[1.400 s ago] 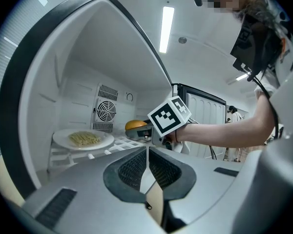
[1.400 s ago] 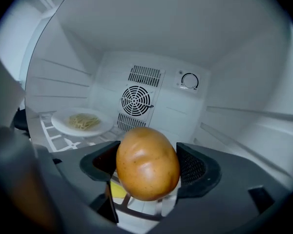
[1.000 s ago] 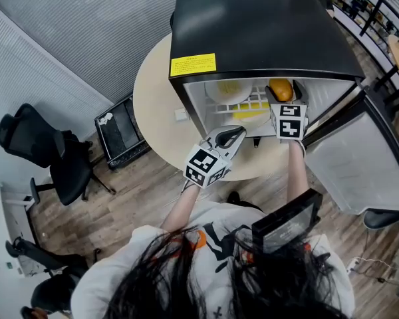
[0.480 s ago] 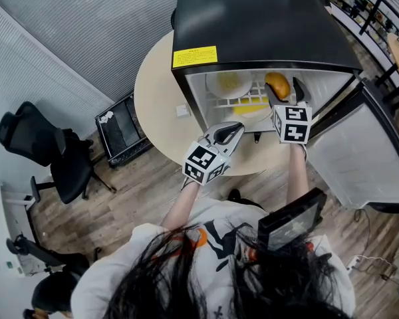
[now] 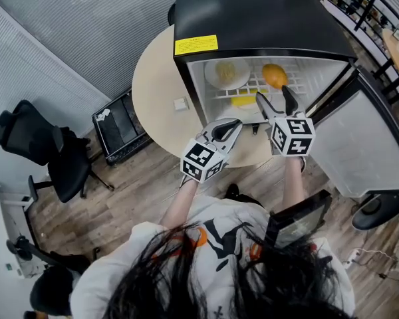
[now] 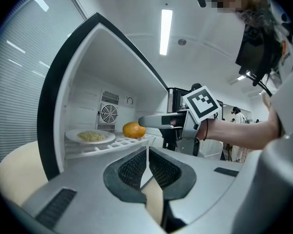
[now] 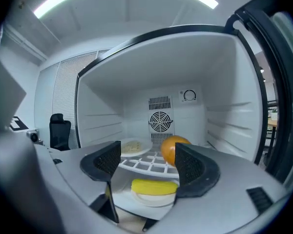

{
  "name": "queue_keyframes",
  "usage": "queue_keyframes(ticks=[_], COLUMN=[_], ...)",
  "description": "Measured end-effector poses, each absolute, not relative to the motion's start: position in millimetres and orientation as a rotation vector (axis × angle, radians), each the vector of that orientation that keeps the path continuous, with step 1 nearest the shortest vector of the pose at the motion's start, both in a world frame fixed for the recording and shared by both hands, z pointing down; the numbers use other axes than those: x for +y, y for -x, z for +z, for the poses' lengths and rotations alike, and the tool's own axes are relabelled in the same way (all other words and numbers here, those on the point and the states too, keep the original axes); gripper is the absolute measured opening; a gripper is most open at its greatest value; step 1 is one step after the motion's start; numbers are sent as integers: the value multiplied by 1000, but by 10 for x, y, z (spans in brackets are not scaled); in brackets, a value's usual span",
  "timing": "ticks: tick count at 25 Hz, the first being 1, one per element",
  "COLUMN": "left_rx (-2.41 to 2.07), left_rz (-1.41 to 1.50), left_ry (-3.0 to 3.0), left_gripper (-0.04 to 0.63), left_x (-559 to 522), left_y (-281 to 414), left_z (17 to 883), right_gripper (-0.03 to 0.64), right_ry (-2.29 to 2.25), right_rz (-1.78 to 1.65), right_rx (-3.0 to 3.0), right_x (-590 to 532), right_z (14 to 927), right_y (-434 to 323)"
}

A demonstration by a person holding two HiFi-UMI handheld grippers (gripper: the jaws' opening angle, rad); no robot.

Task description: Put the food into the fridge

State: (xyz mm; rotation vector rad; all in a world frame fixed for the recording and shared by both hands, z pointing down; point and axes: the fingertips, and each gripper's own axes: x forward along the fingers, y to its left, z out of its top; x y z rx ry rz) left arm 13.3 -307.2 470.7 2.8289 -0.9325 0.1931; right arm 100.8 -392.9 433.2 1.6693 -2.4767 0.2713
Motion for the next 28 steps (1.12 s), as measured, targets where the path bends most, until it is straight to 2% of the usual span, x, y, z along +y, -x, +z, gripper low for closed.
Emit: queue_keyframes(ticks=[4,5,8,14,28], left_rx=[-931,-932,-941,-955,-943], left_rz=[176,171,158,144,144], left_ry=[-2824,-2822,-2816,-2824,-2826], left_gripper=[11,11,11,11,11], left_x=[-2949,-2913,-2798,-2552,-1783], left_y=[-81,-66,-6,150,449], left_z=[4699,4697,4686,4638,4601], right_gripper=[345,317,156,75,37], right_ry=[-1653,-1658,-1690,-1673,-1691], right_rz=[300,307,328,355,411], right_rx=[-2475,-2475,-2466,-2459,-2435], right_x=[-3674,-3615,-3453,-3097,-2147], right_z=[4404,4419,4457,4538,4638], right_y=[-914,-894,-840,-641,-323])
